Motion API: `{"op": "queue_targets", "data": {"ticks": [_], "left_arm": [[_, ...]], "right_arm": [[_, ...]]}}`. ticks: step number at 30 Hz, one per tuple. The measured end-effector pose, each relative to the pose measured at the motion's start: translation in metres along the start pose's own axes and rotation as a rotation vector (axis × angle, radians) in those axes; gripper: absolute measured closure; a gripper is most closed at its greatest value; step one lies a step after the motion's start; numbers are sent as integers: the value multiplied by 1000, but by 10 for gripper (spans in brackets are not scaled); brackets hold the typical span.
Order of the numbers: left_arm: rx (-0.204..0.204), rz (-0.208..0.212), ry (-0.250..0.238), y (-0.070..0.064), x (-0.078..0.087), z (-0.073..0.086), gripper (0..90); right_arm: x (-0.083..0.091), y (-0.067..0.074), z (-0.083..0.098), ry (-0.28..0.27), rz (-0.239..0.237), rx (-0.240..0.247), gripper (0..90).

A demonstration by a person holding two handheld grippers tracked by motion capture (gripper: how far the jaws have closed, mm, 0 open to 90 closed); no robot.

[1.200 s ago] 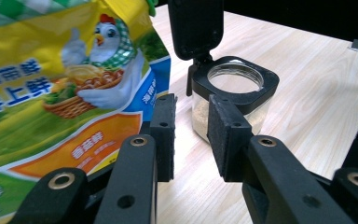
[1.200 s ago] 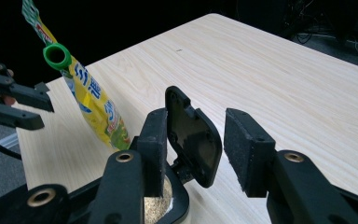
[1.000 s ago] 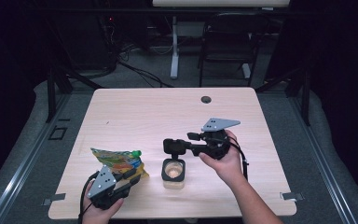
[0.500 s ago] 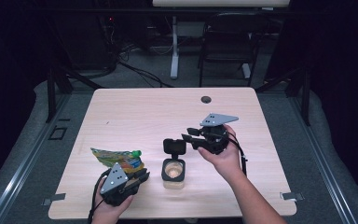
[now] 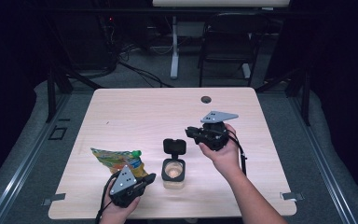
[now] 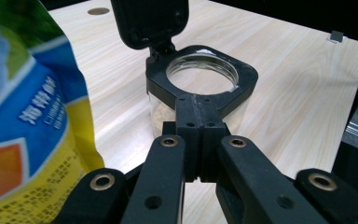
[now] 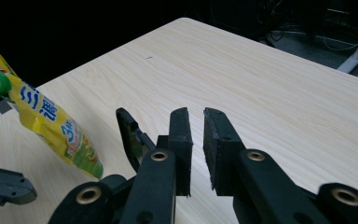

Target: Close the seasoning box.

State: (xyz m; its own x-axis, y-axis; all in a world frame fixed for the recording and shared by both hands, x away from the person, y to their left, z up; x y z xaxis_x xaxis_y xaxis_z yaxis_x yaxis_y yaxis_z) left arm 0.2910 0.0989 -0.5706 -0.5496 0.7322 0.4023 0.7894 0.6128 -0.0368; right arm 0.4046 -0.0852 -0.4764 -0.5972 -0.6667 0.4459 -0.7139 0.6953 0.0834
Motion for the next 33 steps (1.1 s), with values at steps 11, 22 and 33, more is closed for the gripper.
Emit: {"op": "queue_targets", "data": {"ticks": [11,22,33], "left_arm": [[-3,32,29,-9,-13,10,900],[-4,47,34,-14,-16,12,900],[-1,52,38,-15,-19,13,900]], "right_arm": [[-11,-2,2,10,17,-13,869],[-21,9,7,37,-17,-5,900],[-23,11,10,32,-21,-10,900]]}}
Point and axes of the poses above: each handheld gripper's, and its own axes: x roughly backward along the jaws, z roughly out of its underside, y roughly to its left, the point moved 8 cm from there along -x, roughly forward along the jaws, and after that the axes turned 3 degrees about -y, right-handed, at the moved point
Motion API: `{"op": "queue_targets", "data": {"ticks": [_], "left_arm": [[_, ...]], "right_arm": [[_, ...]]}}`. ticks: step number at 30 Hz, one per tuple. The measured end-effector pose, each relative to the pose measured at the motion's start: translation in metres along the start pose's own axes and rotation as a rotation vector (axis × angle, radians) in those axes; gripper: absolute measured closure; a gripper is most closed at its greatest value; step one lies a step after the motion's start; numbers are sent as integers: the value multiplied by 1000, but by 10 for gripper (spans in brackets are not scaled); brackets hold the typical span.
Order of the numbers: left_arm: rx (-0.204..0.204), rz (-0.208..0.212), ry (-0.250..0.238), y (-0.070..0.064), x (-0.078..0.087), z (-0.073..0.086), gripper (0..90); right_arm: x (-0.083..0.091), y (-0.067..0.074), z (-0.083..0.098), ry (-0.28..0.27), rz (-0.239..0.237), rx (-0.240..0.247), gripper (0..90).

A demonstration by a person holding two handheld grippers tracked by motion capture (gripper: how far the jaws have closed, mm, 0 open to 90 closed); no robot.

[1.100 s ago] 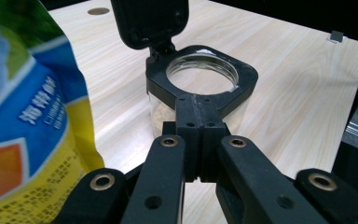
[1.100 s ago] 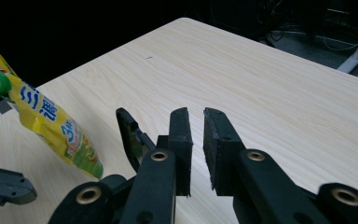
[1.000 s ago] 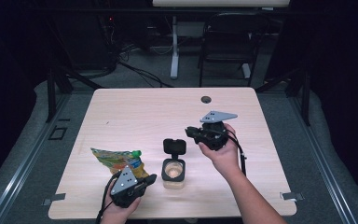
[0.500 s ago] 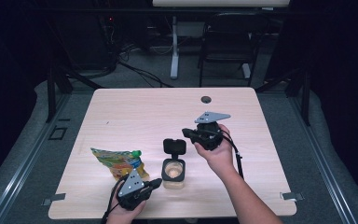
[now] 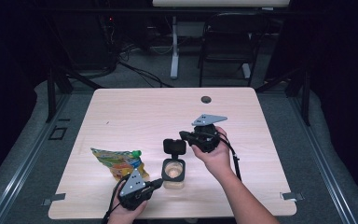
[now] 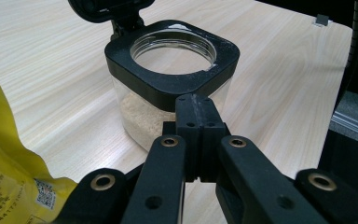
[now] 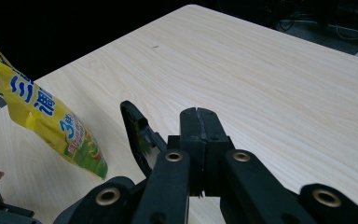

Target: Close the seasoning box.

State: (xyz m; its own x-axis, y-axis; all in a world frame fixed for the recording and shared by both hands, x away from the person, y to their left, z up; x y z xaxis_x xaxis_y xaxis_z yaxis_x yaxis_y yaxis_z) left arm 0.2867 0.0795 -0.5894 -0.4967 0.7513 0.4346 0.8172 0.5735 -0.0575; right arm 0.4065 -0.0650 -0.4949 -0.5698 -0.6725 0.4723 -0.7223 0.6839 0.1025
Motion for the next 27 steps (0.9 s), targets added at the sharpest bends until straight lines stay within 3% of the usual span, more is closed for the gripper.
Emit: {"op": "queue_targets", "data": {"ticks": [27], "left_arm": [[-4,6,15,-1,-5,2,900]], "right_arm": [[-1,3,-2,-3,0,2,900]]}}
Point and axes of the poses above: each handheld gripper's, and its own axes: x roughly backward along the jaws, z roughly out of its underside, y roughly to its left, the point moved 8 cm from there along -x, roughly forward along the jaws, and after that the axes turned 3 degrees about -y, right-handed, at the moved point
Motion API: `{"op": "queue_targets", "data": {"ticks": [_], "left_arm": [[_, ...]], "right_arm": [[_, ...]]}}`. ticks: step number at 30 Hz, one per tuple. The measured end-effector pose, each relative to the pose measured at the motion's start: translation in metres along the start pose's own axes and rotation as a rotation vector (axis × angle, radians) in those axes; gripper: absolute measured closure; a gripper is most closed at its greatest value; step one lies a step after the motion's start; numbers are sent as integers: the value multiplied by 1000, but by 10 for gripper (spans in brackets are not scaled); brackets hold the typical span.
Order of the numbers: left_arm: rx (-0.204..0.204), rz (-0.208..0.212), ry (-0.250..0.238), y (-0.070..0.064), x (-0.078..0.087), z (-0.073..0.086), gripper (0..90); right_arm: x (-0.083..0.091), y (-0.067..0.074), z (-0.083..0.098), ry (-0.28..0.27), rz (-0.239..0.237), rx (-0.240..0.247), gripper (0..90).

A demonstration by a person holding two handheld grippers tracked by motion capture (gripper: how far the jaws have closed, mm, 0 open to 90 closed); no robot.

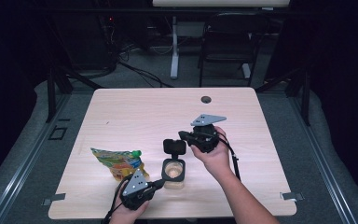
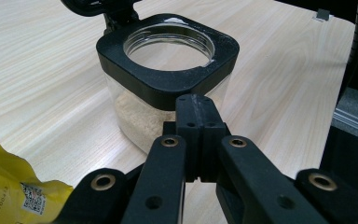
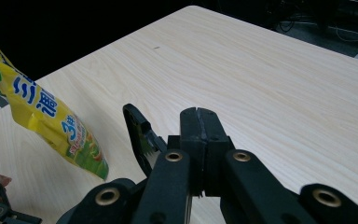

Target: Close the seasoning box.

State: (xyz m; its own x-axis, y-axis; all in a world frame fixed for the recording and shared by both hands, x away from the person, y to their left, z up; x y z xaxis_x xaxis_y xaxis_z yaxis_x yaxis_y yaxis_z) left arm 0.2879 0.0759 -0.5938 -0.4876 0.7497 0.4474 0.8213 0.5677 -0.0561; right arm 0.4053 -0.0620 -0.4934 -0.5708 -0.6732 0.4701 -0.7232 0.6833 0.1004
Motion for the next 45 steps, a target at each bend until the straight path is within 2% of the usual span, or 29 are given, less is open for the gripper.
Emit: {"op": "queue_targets", "data": {"ticks": [25,45], "left_arm": [[1,8,1,0,0,0,900],[-2,10,1,1,0,0,900]], "right_arm": [[3,8,0,4,-19,15,899],[8,24,4,5,-54,45,890]]}}
Point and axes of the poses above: each handheld gripper's, and its own axes: x roughly backward along the jaws, z roughly out of its underside, y roughly to its left, the point moved 8 cm from there along -x, roughly forward along the jaws, and after that the axes turned 3 degrees about -y, right-handed, at the moved point
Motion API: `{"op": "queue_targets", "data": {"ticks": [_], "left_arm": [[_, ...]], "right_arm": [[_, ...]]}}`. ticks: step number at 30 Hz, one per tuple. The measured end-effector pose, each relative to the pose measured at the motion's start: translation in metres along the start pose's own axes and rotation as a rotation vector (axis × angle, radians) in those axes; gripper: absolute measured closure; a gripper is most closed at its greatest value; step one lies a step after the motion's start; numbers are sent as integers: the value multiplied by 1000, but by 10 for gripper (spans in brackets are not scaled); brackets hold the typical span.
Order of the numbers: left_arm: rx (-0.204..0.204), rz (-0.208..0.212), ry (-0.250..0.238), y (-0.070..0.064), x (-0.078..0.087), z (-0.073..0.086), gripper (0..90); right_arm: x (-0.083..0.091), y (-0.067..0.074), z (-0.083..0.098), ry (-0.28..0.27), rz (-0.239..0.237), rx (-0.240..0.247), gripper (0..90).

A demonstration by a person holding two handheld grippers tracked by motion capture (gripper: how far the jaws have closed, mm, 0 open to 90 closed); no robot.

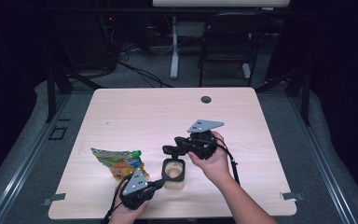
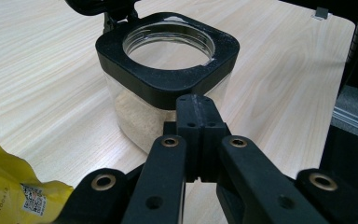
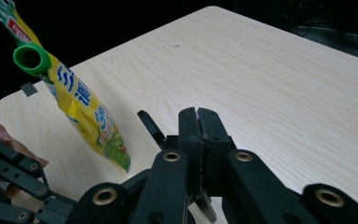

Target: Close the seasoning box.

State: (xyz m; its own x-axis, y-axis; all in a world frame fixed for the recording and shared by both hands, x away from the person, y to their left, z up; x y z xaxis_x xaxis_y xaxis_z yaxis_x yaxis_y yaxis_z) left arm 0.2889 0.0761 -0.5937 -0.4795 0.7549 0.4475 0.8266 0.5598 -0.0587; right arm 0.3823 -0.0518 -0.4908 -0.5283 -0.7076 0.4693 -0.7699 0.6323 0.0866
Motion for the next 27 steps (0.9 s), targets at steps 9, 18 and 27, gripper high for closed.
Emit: {"op": "queue_targets", "data": {"ticks": [9,18,27], "left_arm": [[1,-3,2,1,0,0,900],[-3,-7,-1,1,1,0,900],[0,-6,-2,1,1,0,900]], "right_arm": [[1,12,8,-10,-30,0,886],[-1,23,25,1,-46,4,885],[-3,29,42,11,-56,4,884]]}}
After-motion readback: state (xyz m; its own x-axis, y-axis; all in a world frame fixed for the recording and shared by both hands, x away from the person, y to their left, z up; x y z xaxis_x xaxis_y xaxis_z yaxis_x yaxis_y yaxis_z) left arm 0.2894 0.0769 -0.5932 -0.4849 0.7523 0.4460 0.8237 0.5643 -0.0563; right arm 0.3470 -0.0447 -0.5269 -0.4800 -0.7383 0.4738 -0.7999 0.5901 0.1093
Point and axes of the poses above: each handheld gripper's, and its own axes: x roughly backward along the jaws, z roughly out of its underside, y roughly to its left, the point moved 8 cm from there along -x, roughly forward along the jaws, and after that the axes turned 3 degrees about -y, right-handed, at the moved point
